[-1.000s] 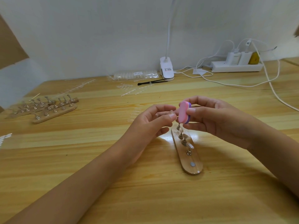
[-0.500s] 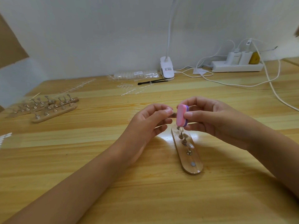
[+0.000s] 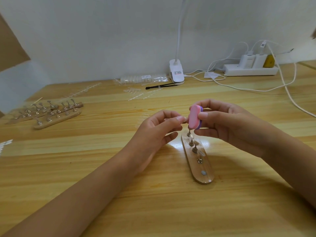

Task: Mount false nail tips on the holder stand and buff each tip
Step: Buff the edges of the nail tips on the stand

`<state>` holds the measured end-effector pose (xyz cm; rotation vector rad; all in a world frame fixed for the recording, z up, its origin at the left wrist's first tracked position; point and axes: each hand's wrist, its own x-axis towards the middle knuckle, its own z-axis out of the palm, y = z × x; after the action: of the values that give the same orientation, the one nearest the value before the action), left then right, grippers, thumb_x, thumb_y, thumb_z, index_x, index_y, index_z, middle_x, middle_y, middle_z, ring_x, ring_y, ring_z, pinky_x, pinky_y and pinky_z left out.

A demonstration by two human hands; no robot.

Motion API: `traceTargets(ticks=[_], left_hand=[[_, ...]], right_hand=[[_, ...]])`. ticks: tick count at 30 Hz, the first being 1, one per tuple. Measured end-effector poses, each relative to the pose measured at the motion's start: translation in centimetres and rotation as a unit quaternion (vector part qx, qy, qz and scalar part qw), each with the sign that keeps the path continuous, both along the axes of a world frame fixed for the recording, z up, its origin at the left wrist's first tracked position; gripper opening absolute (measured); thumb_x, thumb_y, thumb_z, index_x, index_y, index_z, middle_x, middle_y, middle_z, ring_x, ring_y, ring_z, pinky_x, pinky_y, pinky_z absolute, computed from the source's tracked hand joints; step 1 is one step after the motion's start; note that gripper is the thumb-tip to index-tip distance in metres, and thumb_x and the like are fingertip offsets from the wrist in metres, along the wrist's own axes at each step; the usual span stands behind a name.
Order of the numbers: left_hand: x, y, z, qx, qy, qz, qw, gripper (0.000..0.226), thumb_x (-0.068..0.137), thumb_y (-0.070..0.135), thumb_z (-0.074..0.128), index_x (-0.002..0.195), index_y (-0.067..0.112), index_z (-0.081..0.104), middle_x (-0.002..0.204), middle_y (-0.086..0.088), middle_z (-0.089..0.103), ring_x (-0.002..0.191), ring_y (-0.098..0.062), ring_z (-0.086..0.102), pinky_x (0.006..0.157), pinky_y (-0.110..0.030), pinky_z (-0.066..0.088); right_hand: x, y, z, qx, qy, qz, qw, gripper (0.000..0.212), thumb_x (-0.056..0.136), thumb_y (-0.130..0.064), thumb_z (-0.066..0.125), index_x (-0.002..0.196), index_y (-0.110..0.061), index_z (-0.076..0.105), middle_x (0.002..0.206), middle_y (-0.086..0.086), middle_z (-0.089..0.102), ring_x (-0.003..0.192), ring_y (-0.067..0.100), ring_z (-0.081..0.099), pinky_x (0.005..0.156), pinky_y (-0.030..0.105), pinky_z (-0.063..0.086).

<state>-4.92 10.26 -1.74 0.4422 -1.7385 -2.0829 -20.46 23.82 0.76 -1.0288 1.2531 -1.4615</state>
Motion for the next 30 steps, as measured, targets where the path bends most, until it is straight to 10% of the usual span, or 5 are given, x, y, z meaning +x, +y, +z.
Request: traceTargets(ticks=[30], left_hand=[[0.22,-0.22,-0.25,-0.099,-0.013,0.025,0.995,0.020,0.081,0.040,0.069,0.097,0.031,0.077,0.091,0.021,0.071,0.087,0.010,0.061,0.084,-0.024,0.041]], right_hand=[[0.62,-0.23,-0.47,-0.036,0.048,-0.058,0.997,0.035,0.070,-0.027,0.075,0.103,-0.016,0.068,0.096,0.006,0.073,0.092,0.020,0.072,0.077,0.025,0.057]])
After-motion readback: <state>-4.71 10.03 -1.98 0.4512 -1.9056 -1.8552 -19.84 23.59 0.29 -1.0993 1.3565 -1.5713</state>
